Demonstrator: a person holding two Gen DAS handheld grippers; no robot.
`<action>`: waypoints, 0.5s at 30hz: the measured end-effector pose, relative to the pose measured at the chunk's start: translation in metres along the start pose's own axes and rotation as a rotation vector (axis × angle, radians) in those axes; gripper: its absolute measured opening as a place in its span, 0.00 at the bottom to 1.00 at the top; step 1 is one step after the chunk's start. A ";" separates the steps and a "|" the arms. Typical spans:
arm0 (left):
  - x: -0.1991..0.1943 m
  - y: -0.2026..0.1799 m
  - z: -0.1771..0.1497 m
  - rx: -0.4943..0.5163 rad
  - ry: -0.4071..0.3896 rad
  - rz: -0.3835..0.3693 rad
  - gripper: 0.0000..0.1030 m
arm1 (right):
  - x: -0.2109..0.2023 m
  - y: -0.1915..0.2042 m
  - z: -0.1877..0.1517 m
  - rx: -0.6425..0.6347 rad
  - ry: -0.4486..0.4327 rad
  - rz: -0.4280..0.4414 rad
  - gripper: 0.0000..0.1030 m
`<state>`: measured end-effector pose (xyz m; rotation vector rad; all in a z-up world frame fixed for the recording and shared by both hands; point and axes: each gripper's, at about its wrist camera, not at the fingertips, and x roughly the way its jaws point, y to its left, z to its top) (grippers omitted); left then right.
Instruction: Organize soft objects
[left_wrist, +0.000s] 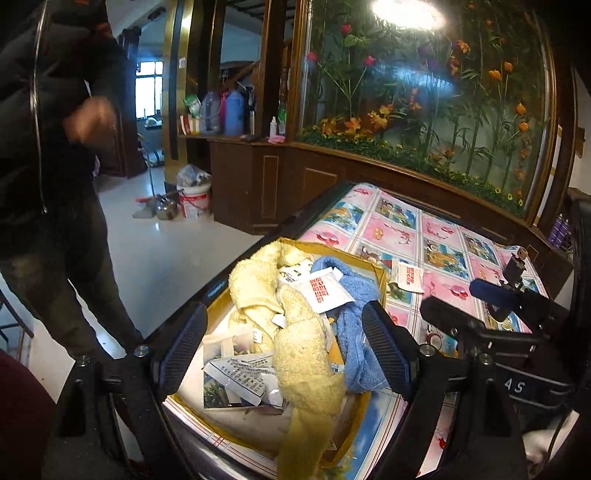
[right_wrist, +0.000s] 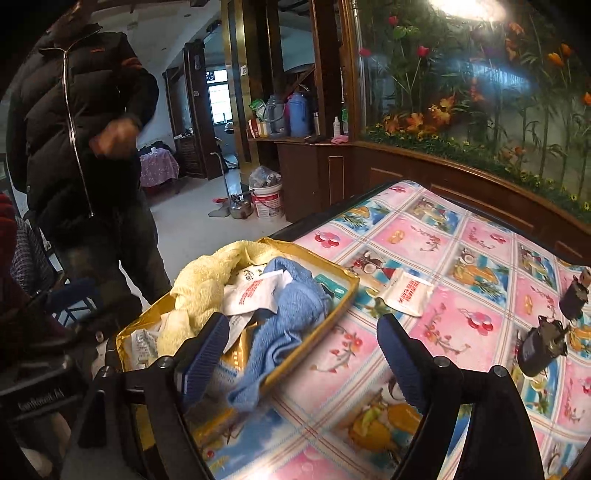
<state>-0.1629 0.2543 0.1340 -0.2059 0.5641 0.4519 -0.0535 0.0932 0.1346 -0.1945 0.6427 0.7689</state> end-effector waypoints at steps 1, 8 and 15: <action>-0.005 -0.001 0.000 0.001 -0.014 0.009 0.84 | -0.003 -0.001 -0.002 0.005 -0.002 -0.001 0.82; -0.029 0.002 0.005 -0.108 -0.126 0.105 1.00 | -0.036 -0.012 -0.029 -0.002 -0.023 -0.020 0.82; 0.001 -0.042 -0.018 0.083 0.033 0.141 1.00 | -0.063 -0.050 -0.059 0.057 0.001 -0.079 0.83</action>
